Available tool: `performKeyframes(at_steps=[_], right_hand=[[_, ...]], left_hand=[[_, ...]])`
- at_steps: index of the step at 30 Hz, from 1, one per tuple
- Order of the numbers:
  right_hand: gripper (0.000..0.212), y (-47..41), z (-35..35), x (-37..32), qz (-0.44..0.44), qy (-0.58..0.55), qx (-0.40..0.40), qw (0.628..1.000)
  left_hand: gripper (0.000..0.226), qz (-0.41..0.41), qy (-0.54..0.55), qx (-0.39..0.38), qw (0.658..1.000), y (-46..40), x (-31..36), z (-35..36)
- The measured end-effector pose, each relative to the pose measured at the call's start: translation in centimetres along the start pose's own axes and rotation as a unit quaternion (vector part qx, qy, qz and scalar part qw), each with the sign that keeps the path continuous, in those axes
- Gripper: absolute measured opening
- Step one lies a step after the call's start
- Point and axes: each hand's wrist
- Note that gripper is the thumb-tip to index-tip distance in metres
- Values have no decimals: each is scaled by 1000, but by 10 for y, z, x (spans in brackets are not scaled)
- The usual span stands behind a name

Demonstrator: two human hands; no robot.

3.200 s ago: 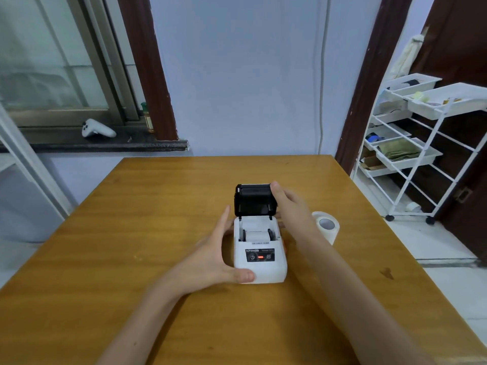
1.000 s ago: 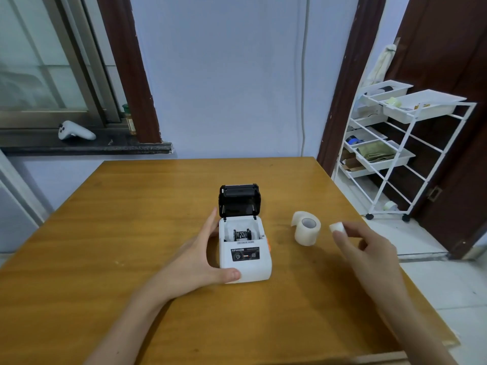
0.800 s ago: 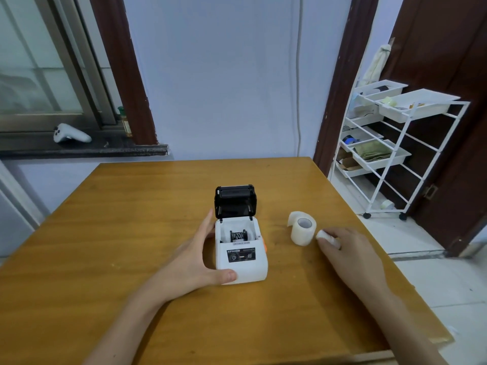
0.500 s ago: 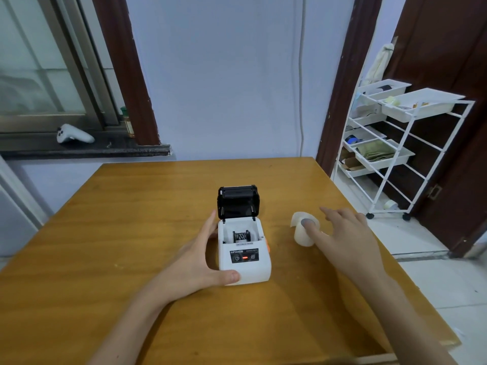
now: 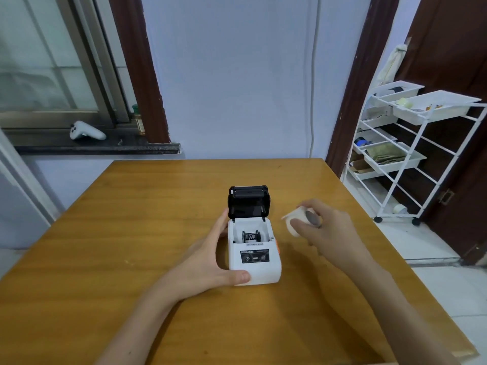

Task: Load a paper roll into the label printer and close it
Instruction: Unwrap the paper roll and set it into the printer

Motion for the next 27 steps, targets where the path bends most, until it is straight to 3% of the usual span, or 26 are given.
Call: performKeyframes(at_steps=[2,4,7,10,13,15,23,27], right_hand=[[17,4,3,-10,-10,-132,-23,991],[18,4,9,-19,-26,-189,-48,981],[20,0,20,-23,-57,-174,-44,982],[24,-4,26,-21,-110,-105,-20,988],[33,-3,30,-23,-137,-80,-21,987],[39,-4,33,-26,-141,-83,-23,986],[60,-6,33,-25,-116,-144,-51,981],[48,-10,29,-23,-85,-195,-99,972]], left_hand=[[122,6,11,0,1000,-1,0,0],[117,14,26,-1,1000,-1,1,0],[103,13,50,8,999,1,5,-1],[101,13,57,73,996,1,4,-1],[66,71,23,183,980,-5,5,1],[48,128,-9,217,968,-11,12,2],[45,147,8,171,974,-28,28,20],[41,162,26,181,970,-29,27,21]])
Point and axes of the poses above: each hand's wrist, its own y-axis away from the middle knuckle, its own z-axis out of the palm, x = y × z, and after that the axes turned 14 degrees about y, right-handed
